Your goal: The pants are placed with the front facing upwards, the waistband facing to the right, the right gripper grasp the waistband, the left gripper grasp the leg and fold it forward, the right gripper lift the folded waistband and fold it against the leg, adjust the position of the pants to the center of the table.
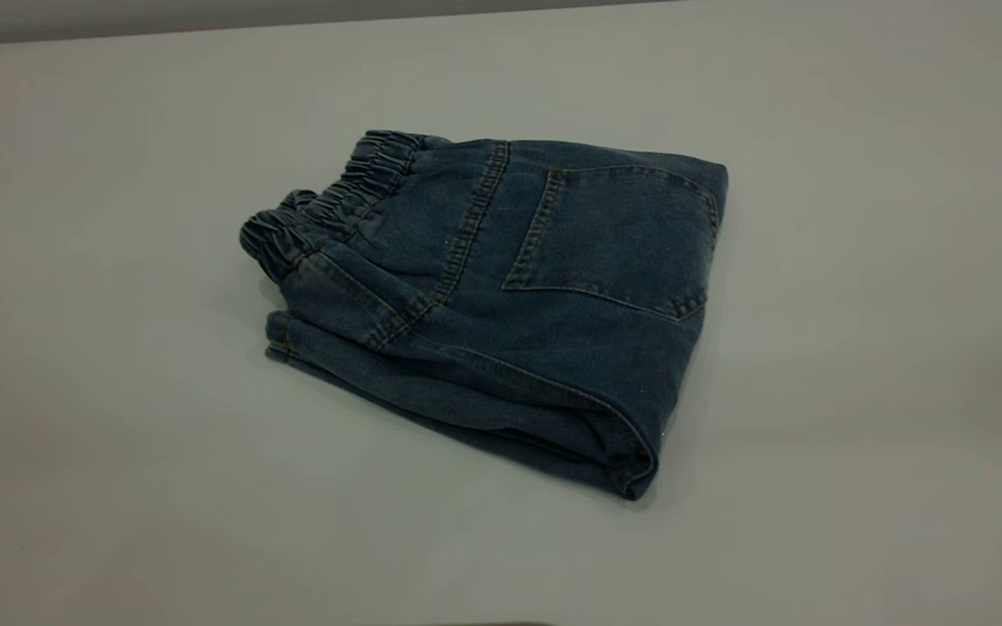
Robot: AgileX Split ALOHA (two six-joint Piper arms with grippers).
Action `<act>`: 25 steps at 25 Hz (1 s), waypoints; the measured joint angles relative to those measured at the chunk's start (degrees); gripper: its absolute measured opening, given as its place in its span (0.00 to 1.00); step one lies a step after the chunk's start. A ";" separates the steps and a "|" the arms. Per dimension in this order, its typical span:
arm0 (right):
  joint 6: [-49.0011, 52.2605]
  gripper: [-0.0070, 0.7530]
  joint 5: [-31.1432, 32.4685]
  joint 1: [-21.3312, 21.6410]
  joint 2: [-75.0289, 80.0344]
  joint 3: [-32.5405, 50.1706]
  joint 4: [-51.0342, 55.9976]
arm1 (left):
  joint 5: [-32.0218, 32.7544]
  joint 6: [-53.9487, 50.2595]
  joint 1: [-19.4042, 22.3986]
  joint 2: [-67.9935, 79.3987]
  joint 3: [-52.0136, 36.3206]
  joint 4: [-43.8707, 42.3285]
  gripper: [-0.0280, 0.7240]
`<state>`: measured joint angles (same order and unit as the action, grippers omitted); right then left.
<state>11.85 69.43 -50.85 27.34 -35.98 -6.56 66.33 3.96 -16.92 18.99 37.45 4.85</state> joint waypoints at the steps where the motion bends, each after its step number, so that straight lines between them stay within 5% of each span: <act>1: 0.25 0.52 -0.64 0.00 -1.52 0.89 0.00 | 0.00 -0.02 0.00 -1.21 -0.65 0.00 0.54; 9: 0.44 0.52 -4.40 0.00 -11.42 8.17 -0.62 | -1.88 -0.01 0.00 -5.13 -7.40 -0.12 0.54; 25: 0.44 0.52 -4.45 0.00 -12.67 8.52 -0.41 | -2.13 -0.01 0.00 -5.13 -9.20 -0.17 0.54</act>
<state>12.28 64.98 -50.85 14.67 -27.46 -6.97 64.20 3.94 -16.92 13.85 28.25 4.68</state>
